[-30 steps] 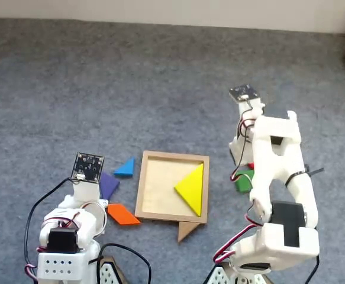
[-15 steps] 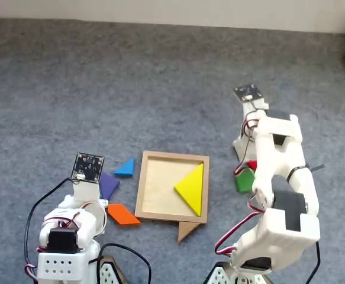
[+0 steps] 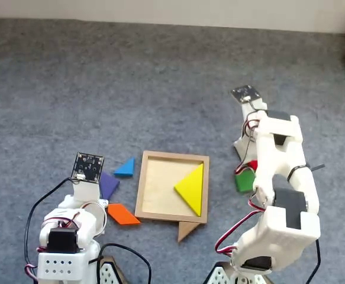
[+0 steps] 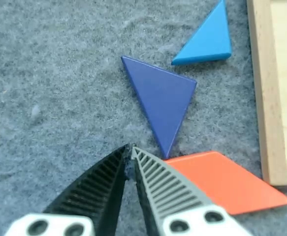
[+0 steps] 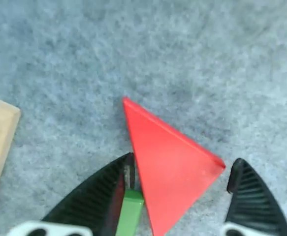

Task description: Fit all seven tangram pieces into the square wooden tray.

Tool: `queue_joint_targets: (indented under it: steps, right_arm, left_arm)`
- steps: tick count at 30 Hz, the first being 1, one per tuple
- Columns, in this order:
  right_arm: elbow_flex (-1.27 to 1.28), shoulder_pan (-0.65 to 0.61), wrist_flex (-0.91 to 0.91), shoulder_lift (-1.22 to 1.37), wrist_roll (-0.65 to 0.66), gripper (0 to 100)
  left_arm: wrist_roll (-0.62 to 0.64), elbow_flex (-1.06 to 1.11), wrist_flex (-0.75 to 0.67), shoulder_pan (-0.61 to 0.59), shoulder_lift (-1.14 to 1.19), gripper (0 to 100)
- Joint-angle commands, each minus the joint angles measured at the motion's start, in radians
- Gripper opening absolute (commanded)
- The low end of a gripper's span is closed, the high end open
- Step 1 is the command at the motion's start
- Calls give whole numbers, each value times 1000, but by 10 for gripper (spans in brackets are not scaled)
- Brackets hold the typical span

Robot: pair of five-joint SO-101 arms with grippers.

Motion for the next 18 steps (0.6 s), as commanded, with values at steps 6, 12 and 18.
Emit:
queue_joint_targets:
  steps: [6,12,18]
  right_arm:
    - [-10,12,-10,-8,14,364]
    - [-64,8,-8,110,35,371]
    - [-151,12,47,202,37,293]
  left_arm:
    - [5,21,3,16,-24,5]
    - [5,21,3,16,-24,5]
    - [5,21,3,16,-24,5]
